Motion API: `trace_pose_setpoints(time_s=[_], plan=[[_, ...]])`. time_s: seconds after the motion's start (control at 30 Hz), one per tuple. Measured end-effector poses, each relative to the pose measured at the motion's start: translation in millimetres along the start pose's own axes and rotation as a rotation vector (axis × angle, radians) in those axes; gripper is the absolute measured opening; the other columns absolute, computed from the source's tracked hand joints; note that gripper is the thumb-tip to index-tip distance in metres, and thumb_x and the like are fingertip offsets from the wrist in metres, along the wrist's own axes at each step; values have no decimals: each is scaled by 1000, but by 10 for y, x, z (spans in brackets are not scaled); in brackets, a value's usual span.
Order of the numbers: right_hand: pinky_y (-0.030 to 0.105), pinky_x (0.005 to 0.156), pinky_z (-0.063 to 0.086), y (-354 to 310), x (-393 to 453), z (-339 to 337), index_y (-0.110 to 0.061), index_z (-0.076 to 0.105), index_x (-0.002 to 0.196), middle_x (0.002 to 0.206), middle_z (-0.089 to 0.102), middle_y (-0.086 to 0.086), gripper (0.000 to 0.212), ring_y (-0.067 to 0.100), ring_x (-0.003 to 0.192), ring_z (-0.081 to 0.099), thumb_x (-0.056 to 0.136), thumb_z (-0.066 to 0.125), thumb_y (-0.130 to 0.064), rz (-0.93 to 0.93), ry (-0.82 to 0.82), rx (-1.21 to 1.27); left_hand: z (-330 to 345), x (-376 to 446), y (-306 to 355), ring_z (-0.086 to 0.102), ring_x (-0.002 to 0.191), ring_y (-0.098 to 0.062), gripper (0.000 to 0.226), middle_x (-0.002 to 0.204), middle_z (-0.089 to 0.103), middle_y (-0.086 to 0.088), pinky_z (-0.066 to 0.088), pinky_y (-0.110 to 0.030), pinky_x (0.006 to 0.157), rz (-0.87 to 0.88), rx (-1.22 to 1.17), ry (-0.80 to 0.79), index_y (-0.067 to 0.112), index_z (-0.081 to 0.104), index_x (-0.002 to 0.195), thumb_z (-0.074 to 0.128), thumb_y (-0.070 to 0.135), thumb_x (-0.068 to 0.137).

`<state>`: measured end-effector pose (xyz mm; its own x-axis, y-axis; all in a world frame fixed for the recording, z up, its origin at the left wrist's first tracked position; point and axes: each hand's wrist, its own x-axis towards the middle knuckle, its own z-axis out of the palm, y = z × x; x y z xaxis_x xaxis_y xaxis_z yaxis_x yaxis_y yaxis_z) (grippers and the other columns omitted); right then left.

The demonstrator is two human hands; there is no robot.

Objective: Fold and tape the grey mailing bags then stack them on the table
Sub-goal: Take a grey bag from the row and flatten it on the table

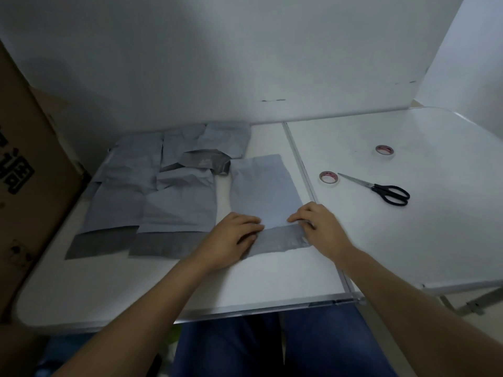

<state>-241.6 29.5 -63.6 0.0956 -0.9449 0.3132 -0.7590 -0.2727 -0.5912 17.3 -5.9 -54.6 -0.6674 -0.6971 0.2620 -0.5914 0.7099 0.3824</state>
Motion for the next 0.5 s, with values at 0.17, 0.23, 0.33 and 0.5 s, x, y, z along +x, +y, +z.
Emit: trace_pose_setpoints(time_s=[0.17,0.23,0.33,0.5], plan=[[29,91,44,13,-138,-54,-10,74,104,104,62,6,43,22,98,56,86,43,14,33,15,-10,-81,-192,38,45,113,-8,50,131,55,12,33,-18,100,-70,-23,-22,25,63,126,54,56,88],[33,93,45,14,-210,-47,-8,72,109,108,62,9,45,26,100,57,83,42,12,8,10,-26,-157,-266,40,38,119,-1,68,137,47,21,26,-16,104,-111,-46,-128,33,56,133,55,70,77],[31,95,41,26,-296,-25,-5,68,116,115,60,10,48,28,105,56,81,44,18,-7,3,-60,-198,-333,-1,42,122,0,65,136,47,25,29,-19,106,-140,-102,-135,37,58,129,58,71,74],[27,101,35,-12,-368,-59,-7,63,124,124,58,8,63,28,114,53,75,41,26,2,-51,-128,-153,-289,22,57,109,-12,26,124,64,12,43,-27,98,-126,-83,-11,26,71,114,66,31,89]])
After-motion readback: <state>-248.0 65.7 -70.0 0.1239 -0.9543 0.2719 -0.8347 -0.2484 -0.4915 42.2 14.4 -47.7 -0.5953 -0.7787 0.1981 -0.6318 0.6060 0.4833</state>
